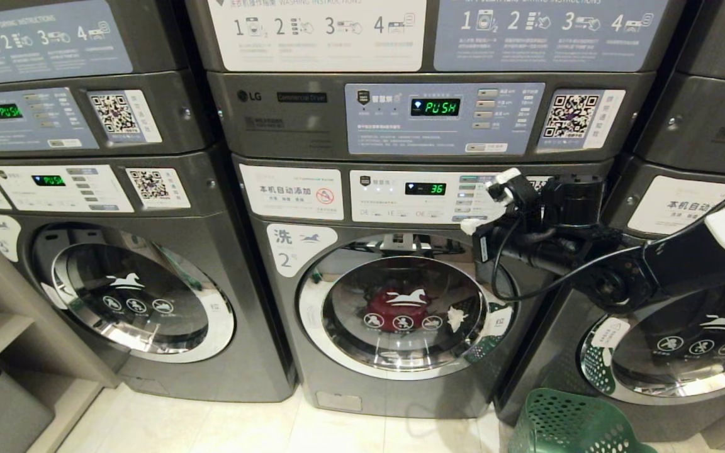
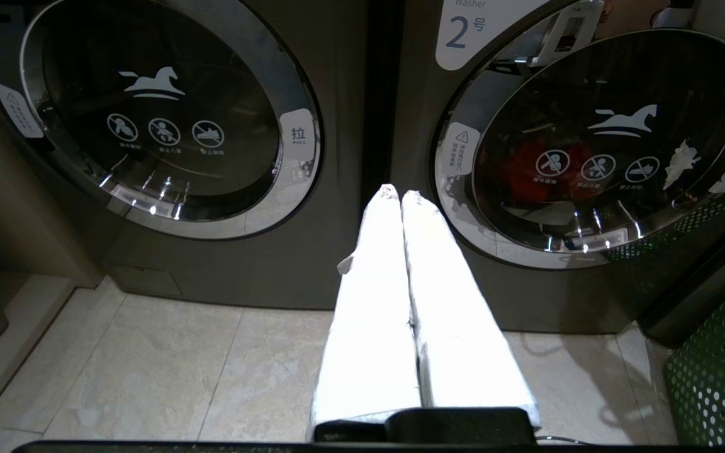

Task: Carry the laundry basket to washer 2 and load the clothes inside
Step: Press the washing machine switch

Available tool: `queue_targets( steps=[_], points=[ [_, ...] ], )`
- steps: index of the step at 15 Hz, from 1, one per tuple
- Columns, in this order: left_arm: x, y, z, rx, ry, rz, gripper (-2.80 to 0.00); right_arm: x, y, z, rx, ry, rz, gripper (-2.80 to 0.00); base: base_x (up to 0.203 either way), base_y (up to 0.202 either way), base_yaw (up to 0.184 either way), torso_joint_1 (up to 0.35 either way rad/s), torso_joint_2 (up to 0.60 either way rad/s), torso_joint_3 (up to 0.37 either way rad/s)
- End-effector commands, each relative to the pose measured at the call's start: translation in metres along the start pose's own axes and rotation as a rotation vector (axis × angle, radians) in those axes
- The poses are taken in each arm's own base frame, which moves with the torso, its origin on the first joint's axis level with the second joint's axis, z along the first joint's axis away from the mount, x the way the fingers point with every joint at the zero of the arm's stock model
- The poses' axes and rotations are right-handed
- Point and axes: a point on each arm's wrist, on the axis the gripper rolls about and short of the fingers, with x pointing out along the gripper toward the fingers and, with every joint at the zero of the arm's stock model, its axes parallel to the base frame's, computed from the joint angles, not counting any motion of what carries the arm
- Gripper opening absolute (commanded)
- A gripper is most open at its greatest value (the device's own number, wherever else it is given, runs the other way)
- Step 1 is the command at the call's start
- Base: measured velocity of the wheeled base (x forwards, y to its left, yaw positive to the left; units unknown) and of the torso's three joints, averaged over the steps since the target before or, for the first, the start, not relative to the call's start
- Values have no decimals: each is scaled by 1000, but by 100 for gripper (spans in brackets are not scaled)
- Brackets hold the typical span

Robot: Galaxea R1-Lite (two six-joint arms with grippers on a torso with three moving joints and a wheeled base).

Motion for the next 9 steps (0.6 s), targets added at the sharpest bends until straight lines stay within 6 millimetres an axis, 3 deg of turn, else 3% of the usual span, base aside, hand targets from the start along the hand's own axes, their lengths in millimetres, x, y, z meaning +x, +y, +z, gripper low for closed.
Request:
queue_targets(
  steps=[1,9],
  points=[
    [0,0,0,0,2,1,-280,4,1,-4,-1,5,3,-280,0,0,0,0,0,0],
    [0,0,0,0,2,1,-280,9,-2,-6,0,-1,-5,-280,0,0,0,0,0,0]
  ],
)
